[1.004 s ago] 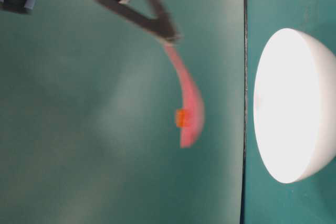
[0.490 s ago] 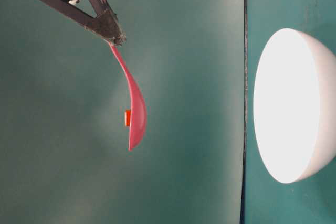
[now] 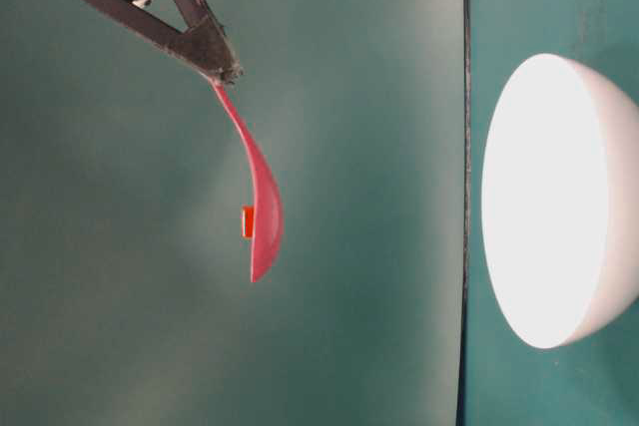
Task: Grip the spoon and scoop the red block from the bowl with right arm.
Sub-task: 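Raise the spoon with the red cube up out of the bowl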
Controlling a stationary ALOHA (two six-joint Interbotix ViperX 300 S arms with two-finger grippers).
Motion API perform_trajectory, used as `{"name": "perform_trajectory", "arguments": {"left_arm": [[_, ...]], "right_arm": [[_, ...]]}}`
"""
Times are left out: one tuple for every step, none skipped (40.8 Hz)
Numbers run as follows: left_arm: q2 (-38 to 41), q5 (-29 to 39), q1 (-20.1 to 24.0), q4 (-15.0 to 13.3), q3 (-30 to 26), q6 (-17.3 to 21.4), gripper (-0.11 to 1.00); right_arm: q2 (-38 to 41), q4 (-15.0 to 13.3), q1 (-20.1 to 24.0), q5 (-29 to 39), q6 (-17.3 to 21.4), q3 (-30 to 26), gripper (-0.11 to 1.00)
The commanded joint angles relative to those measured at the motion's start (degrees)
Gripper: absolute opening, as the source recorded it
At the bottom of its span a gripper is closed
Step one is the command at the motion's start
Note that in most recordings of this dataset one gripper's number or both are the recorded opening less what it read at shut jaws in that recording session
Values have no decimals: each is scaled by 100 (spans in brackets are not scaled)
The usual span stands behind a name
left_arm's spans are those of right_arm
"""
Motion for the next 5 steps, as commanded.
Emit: {"name": "perform_trajectory", "arguments": {"left_arm": [[70,-70,18,18,-105,9,0],[70,-70,18,18,-105,9,0],[70,-70,18,18,-105,9,0],[70,-62,18,18,-105,9,0],[70,-62,18,9,-105,9,0]], "right_arm": [[-97,-53,-9,-26,-9,-158,21],[-88,-62,-18,-26,-9,-158,21],[-88,-53,-18,-18,-9,-158,21],[-97,-53,-18,-18,-9,-158,21],[-97,-53,-18,-18,-9,-158,21]]}}
